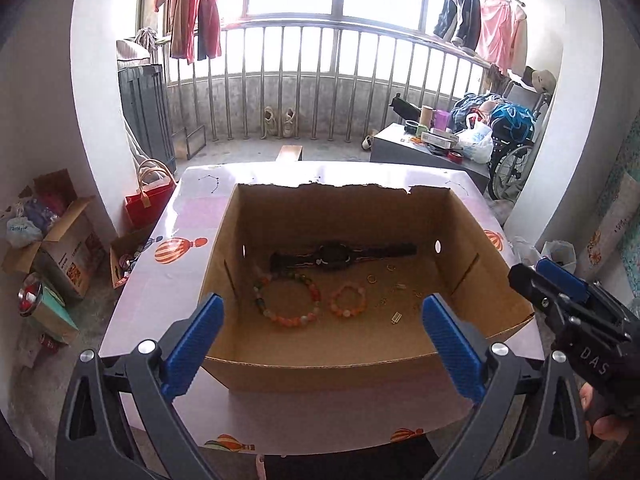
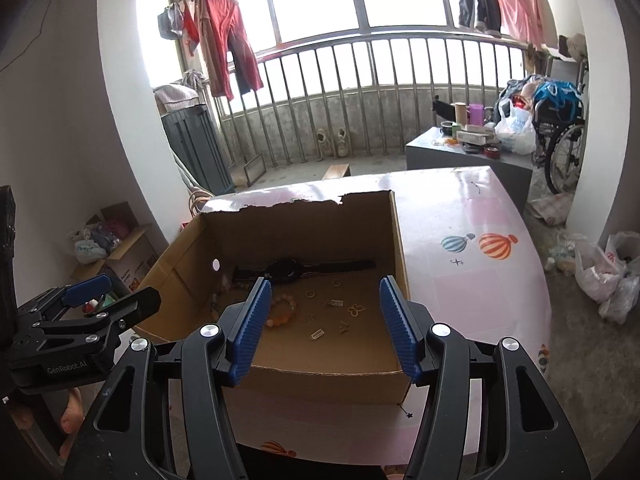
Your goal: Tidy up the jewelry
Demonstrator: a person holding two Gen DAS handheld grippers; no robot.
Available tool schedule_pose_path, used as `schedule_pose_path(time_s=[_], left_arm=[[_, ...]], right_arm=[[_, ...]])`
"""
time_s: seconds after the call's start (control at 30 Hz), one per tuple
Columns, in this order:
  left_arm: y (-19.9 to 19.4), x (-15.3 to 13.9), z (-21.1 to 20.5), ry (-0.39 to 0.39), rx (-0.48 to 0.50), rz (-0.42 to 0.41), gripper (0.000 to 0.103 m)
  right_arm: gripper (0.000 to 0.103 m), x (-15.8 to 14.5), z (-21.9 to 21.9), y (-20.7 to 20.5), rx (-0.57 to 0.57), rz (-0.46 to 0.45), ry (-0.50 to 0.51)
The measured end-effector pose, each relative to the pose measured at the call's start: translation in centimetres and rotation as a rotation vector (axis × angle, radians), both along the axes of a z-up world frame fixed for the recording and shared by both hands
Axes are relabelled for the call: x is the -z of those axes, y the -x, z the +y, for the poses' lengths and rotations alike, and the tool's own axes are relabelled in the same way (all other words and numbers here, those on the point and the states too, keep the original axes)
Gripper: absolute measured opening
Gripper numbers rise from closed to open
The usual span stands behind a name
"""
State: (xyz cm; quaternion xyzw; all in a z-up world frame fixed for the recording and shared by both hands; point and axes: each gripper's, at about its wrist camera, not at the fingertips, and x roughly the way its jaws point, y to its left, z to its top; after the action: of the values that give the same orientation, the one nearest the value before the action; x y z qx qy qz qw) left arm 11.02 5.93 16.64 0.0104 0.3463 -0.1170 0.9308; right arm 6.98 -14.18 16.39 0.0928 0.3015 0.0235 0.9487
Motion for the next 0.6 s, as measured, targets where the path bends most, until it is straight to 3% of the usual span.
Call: schedule_pose_path(time_s=[0.33, 0.6], left_arm=[[-0.2, 1.8, -1.0, -0.08, -0.022, 0.037, 0.097], [0.2, 2.0, -1.7, -0.098, -0.017, 0.046, 0.097]], right_arm=[[0.062, 0.1, 0.7, -0.1, -0.017, -0.011, 0.012], [0.076, 0.6, 0.5, 0.0, 0.014, 0.012, 0.054]])
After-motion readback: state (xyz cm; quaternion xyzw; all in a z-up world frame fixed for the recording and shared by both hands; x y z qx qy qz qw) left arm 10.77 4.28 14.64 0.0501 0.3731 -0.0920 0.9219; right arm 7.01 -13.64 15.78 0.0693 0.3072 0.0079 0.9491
